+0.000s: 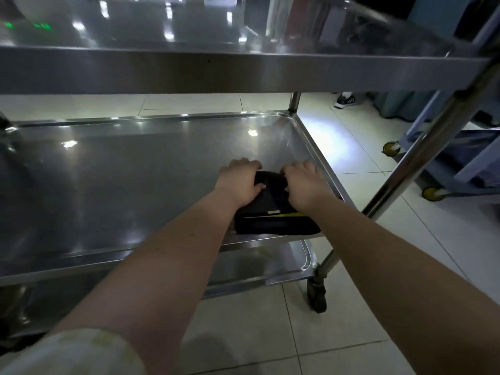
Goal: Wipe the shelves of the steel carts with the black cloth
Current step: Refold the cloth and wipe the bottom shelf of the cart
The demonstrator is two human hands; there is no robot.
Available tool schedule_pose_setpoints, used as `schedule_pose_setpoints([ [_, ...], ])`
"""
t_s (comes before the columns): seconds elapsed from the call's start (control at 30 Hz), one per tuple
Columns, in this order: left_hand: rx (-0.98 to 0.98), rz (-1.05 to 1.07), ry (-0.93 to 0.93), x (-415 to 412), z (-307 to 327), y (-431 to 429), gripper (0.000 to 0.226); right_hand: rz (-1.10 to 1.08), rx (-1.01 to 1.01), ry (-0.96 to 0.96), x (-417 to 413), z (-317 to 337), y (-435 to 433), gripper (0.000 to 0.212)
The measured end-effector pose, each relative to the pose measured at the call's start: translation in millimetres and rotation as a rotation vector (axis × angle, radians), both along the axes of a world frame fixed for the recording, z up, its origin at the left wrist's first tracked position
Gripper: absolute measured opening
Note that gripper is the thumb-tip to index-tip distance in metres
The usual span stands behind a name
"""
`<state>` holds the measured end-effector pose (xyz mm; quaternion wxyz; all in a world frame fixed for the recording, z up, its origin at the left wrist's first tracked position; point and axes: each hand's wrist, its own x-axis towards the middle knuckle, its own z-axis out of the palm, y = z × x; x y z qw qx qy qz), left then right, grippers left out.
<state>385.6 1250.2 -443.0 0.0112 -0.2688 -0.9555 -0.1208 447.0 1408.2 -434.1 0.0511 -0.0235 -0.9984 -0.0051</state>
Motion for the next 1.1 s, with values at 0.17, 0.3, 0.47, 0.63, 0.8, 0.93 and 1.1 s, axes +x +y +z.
schedule_pose_setpoints([
  [0.17, 0.0, -0.056, 0.176, 17.7, 28.7, -14.3, 0.021, 0.036, 0.051, 0.163, 15.1, 26.5, 1.1, 0.026],
  [0.3, 0.147, -0.08, 0.403, 45.2, 47.5, -32.2, 0.015, 0.06, -0.168, 0.47, 42.5, 40.0, -9.5, 0.027],
  [0.47, 0.356, -0.105, 0.624, 74.6, 68.8, -47.6, 0.014, 0.076, -0.22, 0.723, 72.8, 56.0, -20.0, 0.028],
  [0.63, 0.467, -0.087, 0.677, 105.7, 67.7, -65.2, 0.016, 0.124, -0.333, 0.801, 103.9, 56.6, -33.0, 0.031],
  [0.8, 0.491, -0.107, 0.6, 139.2, 37.8, -88.5, 0.011, 0.198, -0.377, 0.842, 132.7, 29.5, -46.4, 0.028],
  [0.93, 0.467, -0.192, 0.549, 160.6, 0.5, -100.3, 0.014, 0.289, -0.39, 0.793, 154.2, -11.6, -43.6, 0.03],
  [1.1, 0.356, -0.264, 0.296, 168.2, -74.6, -97.6, 0.016, 0.319, -0.425, 0.605, 171.7, -99.8, -31.7, 0.029],
])
